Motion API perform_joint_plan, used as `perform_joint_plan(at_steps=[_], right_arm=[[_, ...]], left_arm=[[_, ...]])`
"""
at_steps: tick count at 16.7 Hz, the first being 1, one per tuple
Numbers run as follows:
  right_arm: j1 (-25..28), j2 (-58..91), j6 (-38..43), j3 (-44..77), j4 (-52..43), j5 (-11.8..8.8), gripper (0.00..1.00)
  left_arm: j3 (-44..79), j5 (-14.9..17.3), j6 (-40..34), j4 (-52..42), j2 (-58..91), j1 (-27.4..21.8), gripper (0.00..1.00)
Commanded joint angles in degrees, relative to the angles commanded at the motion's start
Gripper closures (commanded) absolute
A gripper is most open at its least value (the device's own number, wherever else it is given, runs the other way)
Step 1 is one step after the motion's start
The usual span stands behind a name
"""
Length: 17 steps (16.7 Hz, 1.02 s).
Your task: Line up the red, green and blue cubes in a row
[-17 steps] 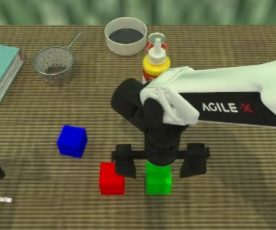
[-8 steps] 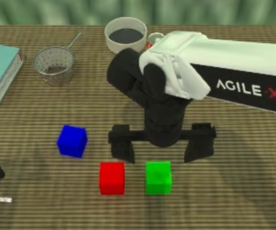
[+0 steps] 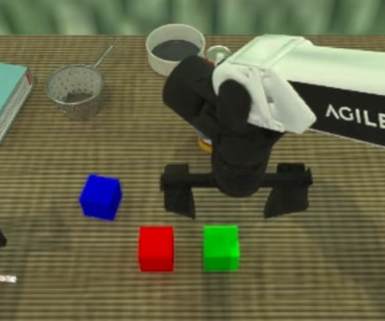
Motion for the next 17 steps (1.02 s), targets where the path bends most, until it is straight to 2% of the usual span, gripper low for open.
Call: perform_joint_plan(at_steps=[4, 9, 17], right_arm=[[-5.11, -12.04, -5.25, -9.56, 6.27, 1.44, 0.0], [-14.16, -35.11, -15.26, -28.57, 17.82, 2.59, 0.0], [-30.99, -78.85, -32.77, -63.92, 40.21, 2.11, 0.0]], left_arm=[[10.28, 0.01, -0.95, -6.53, 11.29, -2.31, 0.0], [28.11, -0.07, -2.53, -19.04, 36.02, -6.44, 0.0], [57.63, -0.01, -5.08, -41.95, 82.09, -13.84, 0.0]])
